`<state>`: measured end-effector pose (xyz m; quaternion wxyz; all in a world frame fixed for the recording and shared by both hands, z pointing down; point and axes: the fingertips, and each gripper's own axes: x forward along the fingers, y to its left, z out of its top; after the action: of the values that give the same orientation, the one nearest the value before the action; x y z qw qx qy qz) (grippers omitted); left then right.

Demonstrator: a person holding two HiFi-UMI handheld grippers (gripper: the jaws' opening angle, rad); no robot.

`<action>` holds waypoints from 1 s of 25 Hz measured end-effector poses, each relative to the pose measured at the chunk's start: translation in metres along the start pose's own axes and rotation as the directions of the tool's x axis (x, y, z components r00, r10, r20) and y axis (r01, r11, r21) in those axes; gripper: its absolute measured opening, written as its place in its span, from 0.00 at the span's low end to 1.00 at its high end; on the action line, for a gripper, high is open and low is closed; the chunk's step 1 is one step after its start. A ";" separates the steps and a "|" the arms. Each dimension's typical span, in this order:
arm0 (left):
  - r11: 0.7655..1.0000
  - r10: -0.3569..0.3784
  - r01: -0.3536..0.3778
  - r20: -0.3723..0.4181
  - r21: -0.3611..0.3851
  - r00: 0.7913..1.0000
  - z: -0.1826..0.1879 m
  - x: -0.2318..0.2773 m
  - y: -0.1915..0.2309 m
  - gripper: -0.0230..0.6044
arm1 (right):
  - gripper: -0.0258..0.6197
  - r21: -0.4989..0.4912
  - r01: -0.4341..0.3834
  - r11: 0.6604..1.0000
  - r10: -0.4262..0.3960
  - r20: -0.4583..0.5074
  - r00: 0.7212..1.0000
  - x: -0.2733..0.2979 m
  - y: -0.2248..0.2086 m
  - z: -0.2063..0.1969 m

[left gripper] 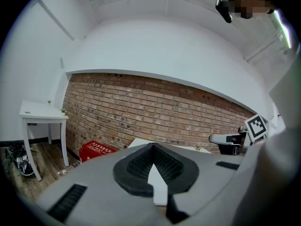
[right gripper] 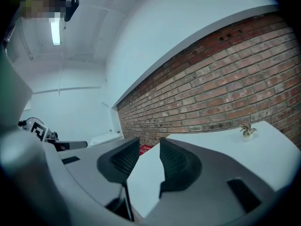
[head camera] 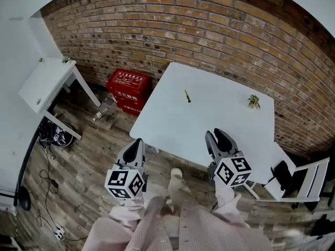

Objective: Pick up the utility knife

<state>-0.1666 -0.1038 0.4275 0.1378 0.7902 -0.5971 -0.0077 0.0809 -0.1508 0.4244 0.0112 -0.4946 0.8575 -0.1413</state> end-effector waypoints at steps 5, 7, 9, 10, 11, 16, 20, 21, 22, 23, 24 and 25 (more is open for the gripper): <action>1.000 0.000 0.000 -0.018 -0.003 1.000 0.005 0.042 0.011 0.02 | 0.25 0.014 -0.020 1.000 0.020 -0.031 0.999 0.042 -0.016 0.001; 1.000 0.001 -0.001 -0.027 -0.008 1.000 0.006 0.058 0.014 0.02 | 0.25 0.021 -0.033 0.999 0.034 -0.048 0.998 0.057 -0.023 0.001; 1.000 0.001 -0.001 -0.036 -0.013 0.999 0.007 0.073 0.016 0.02 | 0.25 0.027 -0.046 0.999 0.048 -0.064 0.997 0.072 -0.029 0.001; 1.000 0.001 -0.001 -0.041 -0.015 0.999 0.007 0.081 0.017 0.02 | 0.25 0.029 -0.049 0.998 0.051 -0.070 0.996 0.079 -0.032 0.001; 1.000 0.002 -0.002 -0.045 -0.016 0.999 0.007 0.088 0.018 0.02 | 0.25 0.029 -0.050 0.998 0.052 -0.076 0.996 0.085 -0.036 0.002; 1.000 0.012 -0.014 -0.064 -0.027 0.998 0.007 0.117 0.023 0.02 | 0.25 0.040 -0.064 0.997 0.068 -0.101 0.993 0.115 -0.052 0.002; 0.999 0.021 -0.024 -0.077 -0.038 0.997 0.005 0.137 0.028 0.02 | 0.25 0.045 -0.073 0.996 0.078 -0.122 0.990 0.135 -0.063 0.000; 0.999 0.023 -0.027 -0.081 -0.041 0.996 0.004 0.142 0.029 0.02 | 0.25 0.046 -0.074 0.996 0.079 -0.128 0.989 0.140 -0.066 -0.001; 0.999 0.025 -0.029 -0.085 -0.043 0.996 0.003 0.147 0.030 0.02 | 0.25 0.047 -0.074 0.996 0.080 -0.134 0.988 0.145 -0.069 -0.002; 0.999 0.026 -0.030 -0.090 -0.043 0.996 0.002 0.152 0.031 0.02 | 0.25 0.048 -0.074 0.996 0.080 -0.140 0.987 0.149 -0.072 -0.003; 0.999 0.025 -0.030 -0.095 -0.044 0.995 0.001 0.158 0.032 0.02 | 0.25 0.049 -0.074 0.996 0.080 -0.146 0.986 0.154 -0.075 -0.004; 0.999 0.025 -0.030 -0.100 -0.045 0.995 0.001 0.162 0.033 0.02 | 0.25 0.051 -0.074 0.996 0.081 -0.153 0.985 0.159 -0.078 -0.005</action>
<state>-0.1508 -0.2656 0.4592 0.1856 0.7779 -0.6000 0.0195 0.0652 -0.3216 0.4681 -0.0388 -0.4483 0.8708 -0.1981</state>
